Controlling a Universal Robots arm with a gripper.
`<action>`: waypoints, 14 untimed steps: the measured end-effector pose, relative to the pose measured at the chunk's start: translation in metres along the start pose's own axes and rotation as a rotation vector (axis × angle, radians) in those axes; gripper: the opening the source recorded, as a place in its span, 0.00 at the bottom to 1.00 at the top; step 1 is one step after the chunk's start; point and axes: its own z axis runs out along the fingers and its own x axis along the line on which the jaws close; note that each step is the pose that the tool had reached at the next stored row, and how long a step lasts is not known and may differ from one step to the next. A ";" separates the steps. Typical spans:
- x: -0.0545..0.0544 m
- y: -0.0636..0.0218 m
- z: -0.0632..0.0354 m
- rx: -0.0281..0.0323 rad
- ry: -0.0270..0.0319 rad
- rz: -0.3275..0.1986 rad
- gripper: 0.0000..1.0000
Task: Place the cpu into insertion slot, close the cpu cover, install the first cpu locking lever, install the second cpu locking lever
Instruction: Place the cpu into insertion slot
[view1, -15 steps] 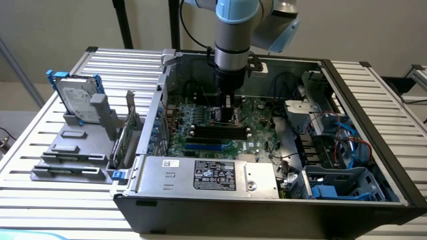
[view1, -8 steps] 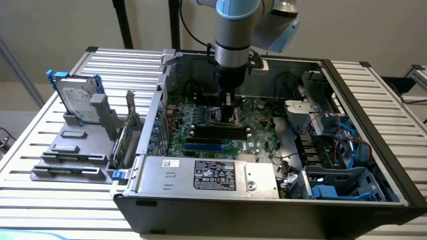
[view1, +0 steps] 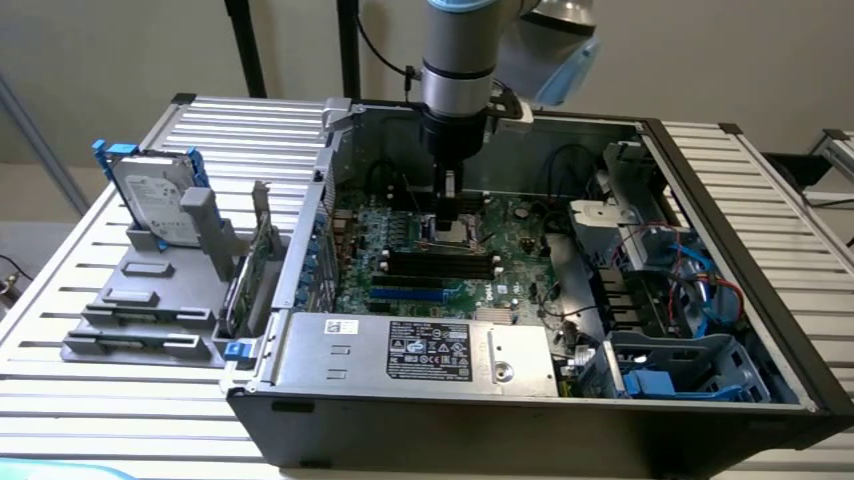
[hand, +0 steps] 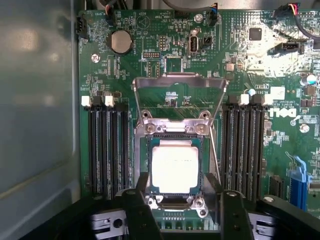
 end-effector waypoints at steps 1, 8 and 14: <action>0.000 -0.0034 -0.0013 -0.0001 0.0002 0.000 0.47; -0.003 -0.0320 -0.0056 -0.0002 0.0007 0.000 0.18; -0.004 -0.0341 -0.0056 -0.0002 0.0008 0.000 0.11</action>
